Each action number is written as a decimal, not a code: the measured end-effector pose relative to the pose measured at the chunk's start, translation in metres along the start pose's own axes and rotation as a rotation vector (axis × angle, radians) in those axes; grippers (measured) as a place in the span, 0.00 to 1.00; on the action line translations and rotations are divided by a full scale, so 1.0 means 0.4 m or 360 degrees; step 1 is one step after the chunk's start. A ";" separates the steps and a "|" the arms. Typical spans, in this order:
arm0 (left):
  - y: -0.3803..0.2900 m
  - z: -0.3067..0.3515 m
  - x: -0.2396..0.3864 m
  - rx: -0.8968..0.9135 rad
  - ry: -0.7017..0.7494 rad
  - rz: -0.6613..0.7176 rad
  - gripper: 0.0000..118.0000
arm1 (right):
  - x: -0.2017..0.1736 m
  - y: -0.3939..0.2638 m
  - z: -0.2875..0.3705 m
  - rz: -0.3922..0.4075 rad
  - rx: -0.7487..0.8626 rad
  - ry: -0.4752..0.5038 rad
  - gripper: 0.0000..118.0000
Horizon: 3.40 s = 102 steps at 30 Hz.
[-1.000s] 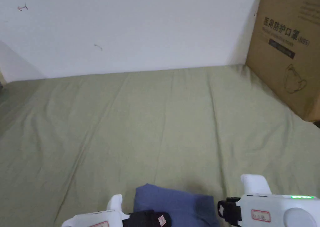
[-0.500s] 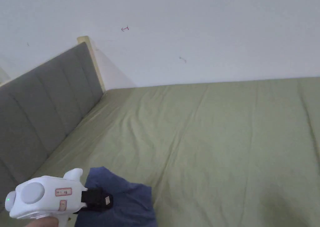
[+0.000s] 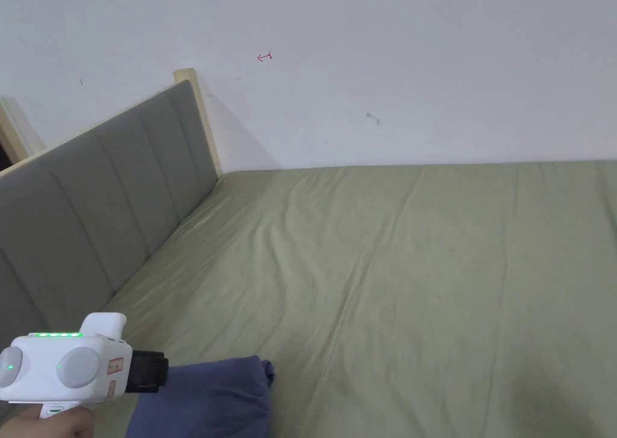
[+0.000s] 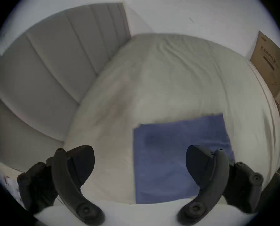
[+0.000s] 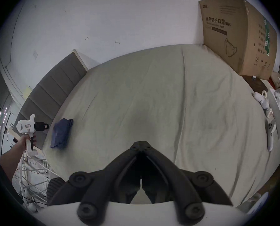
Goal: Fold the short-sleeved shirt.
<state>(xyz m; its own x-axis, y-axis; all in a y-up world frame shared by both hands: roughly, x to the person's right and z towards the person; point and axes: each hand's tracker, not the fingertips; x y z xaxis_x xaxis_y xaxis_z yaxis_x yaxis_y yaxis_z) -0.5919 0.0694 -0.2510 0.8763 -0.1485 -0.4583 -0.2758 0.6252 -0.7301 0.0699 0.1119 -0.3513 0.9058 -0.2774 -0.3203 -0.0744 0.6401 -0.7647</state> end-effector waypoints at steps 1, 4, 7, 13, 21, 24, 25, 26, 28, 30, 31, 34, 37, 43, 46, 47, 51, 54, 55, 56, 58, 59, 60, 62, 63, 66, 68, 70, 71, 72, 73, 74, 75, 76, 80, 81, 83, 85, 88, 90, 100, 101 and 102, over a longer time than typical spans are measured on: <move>0.002 0.024 0.006 0.0069 0.0005 0.0014 0.97 | -0.002 0.001 0.005 0.0012 0.0011 -0.0008 0.00; -0.006 0.097 0.059 0.0296 0.0033 -0.0005 0.97 | 0.004 -0.001 0.015 0.0056 0.0048 -0.0053 0.00; -0.027 0.156 0.159 0.0445 -0.0072 -0.0016 0.96 | 0.008 -0.007 0.023 0.0098 0.0056 -0.0085 0.00; -0.060 0.239 0.437 0.0381 -0.0578 -0.0111 0.00 | 0.017 -0.009 0.046 0.0148 0.0030 -0.0134 0.00; -0.007 0.405 0.669 0.0526 -0.0937 0.0103 0.00 | 0.005 0.064 0.161 0.0099 0.0205 -0.0129 0.00; 0.012 0.502 0.724 0.0819 -0.0849 0.0069 0.00 | -0.020 0.103 0.234 0.0165 0.0560 -0.0104 0.00; 0.013 0.526 0.731 0.0932 -0.0808 0.0078 0.00 | -0.028 0.110 0.260 0.0162 0.0730 -0.0116 0.00; 0.012 0.554 0.745 0.1034 -0.0791 0.0094 0.00 | -0.037 0.115 0.281 0.0175 0.0873 -0.0128 0.00; -0.004 0.587 0.747 0.1223 -0.0759 0.0119 0.00 | -0.042 0.118 0.300 0.0234 0.1106 -0.0138 0.00; -0.027 0.617 0.756 0.1384 -0.0689 0.0099 0.00 | -0.060 0.108 0.315 0.0311 0.1274 -0.0179 0.00; -0.046 0.628 0.757 0.1460 -0.0660 0.0086 0.00 | -0.070 0.094 0.314 0.0350 0.1348 -0.0209 0.00; -0.101 0.652 0.768 0.1666 -0.0543 0.0028 0.00 | -0.082 0.050 0.309 0.0431 0.1514 -0.0248 0.00; -0.148 0.668 0.779 0.1721 -0.0430 -0.0011 0.11 | -0.095 0.013 0.292 0.0410 0.1562 -0.0367 0.06; -0.164 0.677 0.775 0.1702 -0.0483 0.0067 0.98 | -0.091 -0.008 0.278 0.0274 0.1529 -0.0396 0.90; -0.165 0.685 0.778 0.1708 -0.0475 0.0040 0.98 | -0.094 -0.016 0.281 0.0295 0.1532 -0.0430 0.98; -0.164 0.686 0.780 0.1706 -0.0475 0.0015 0.98 | -0.096 -0.016 0.284 0.0309 0.1525 -0.0442 1.00; -0.162 0.689 0.795 0.1667 -0.0442 -0.0032 0.99 | -0.104 -0.022 0.293 0.0345 0.1523 -0.0433 1.00; -0.169 0.690 0.795 0.1663 -0.0474 -0.0048 0.99 | -0.108 -0.024 0.298 0.0350 0.1517 -0.0425 1.00; -0.171 0.690 0.794 0.1666 -0.0485 -0.0045 0.99 | -0.107 -0.023 0.298 0.0355 0.1512 -0.0420 1.00; -0.172 0.691 0.794 0.1666 -0.0496 -0.0037 0.99 | -0.108 -0.024 0.299 0.0361 0.1514 -0.0420 1.00; -0.172 0.691 0.792 0.1655 -0.0517 -0.0022 0.99 | -0.110 -0.026 0.300 0.0372 0.1513 -0.0410 1.00; -0.171 0.692 0.792 0.1652 -0.0523 -0.0020 0.99 | -0.106 -0.025 0.299 0.0372 0.1511 -0.0405 1.00; -0.171 0.693 0.791 0.1656 -0.0523 -0.0020 0.99 | -0.106 -0.025 0.299 0.0373 0.1506 -0.0402 1.00; -0.170 0.693 0.791 0.1674 -0.0509 -0.0022 0.99 | -0.106 -0.024 0.298 0.0374 0.1499 -0.0402 1.00; -0.169 0.693 0.791 0.1674 -0.0509 -0.0024 0.99 | -0.105 -0.024 0.298 0.0373 0.1495 -0.0405 1.00; -0.164 0.694 0.787 0.1654 -0.0518 0.0002 0.99 | -0.103 -0.024 0.296 0.0366 0.1481 -0.0405 1.00; -0.163 0.693 0.786 0.1636 -0.0521 0.0026 0.99 | -0.100 -0.025 0.295 0.0359 0.1474 -0.0404 1.00; -0.158 0.693 0.783 0.1607 -0.0528 0.0041 0.99 | -0.099 -0.024 0.298 0.0344 0.1461 -0.0391 1.00; -0.154 0.693 0.779 0.1582 -0.0558 0.0050 0.99 | -0.098 -0.024 0.299 0.0341 0.1458 -0.0382 1.00; -0.151 0.692 0.776 0.1572 -0.0574 0.0062 0.99 | -0.097 -0.023 0.299 0.0345 0.1456 -0.0379 1.00; -0.149 0.692 0.774 0.1568 -0.0584 0.0067 0.99 | -0.099 -0.021 0.299 0.0352 0.1455 -0.0385 1.00; -0.147 0.692 0.773 0.1567 -0.0578 0.0064 0.99 | -0.101 -0.019 0.298 0.0364 0.1454 -0.0396 1.00; -0.146 0.693 0.775 0.1567 -0.0561 0.0059 0.99 | -0.101 -0.018 0.298 0.0373 0.1454 -0.0401 1.00; -0.144 0.693 0.777 0.1567 -0.0527 0.0049 0.99 | -0.102 -0.017 0.298 0.0381 0.1452 -0.0404 1.00; -0.142 0.687 0.767 0.1547 -0.0590 0.0058 0.99 | -0.104 -0.017 0.297 0.0390 0.1449 -0.0400 1.00; -0.141 0.687 0.768 0.1540 -0.0593 0.0064 0.99 | -0.105 -0.017 0.297 0.0389 0.1448 -0.0396 1.00; -0.139 0.684 0.769 0.1522 -0.0572 0.0067 0.99 | -0.107 -0.018 0.295 0.0387 0.1440 -0.0390 1.00; -0.136 0.680 0.775 0.1507 -0.0530 0.0050 0.99 | -0.108 -0.017 0.292 0.0391 0.1425 -0.0385 1.00; -0.131 0.677 0.779 0.1461 -0.0498 0.0054 0.99 | -0.111 -0.017 0.287 0.0399 0.1420 -0.0382 1.00; -0.131 0.676 0.778 0.1432 -0.0488 0.0072 0.99 | -0.113 -0.017 0.284 0.0402 0.1415 -0.0380 1.00; -0.118 0.690 0.799 0.1267 -0.0467 0.0036 0.99 | -0.112 -0.028 0.266 0.0401 0.1353 -0.0375 1.00; -0.117 0.692 0.802 0.1255 -0.0483 0.0041 0.99 | -0.111 -0.028 0.265 0.0392 0.1348 -0.0370 1.00; -0.117 0.690 0.802 0.1235 -0.0508 0.0060 0.99 | -0.110 -0.028 0.264 0.0386 0.1343 -0.0368 1.00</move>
<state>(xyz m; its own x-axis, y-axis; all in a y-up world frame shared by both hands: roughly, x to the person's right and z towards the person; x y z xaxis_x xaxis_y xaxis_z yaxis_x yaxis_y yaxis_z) -0.1891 0.2040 -0.2239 0.9738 0.0338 -0.2248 -0.0594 0.9924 -0.1078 0.0749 0.1926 -0.2695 0.9730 0.0257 -0.2293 -0.0260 0.9997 0.0020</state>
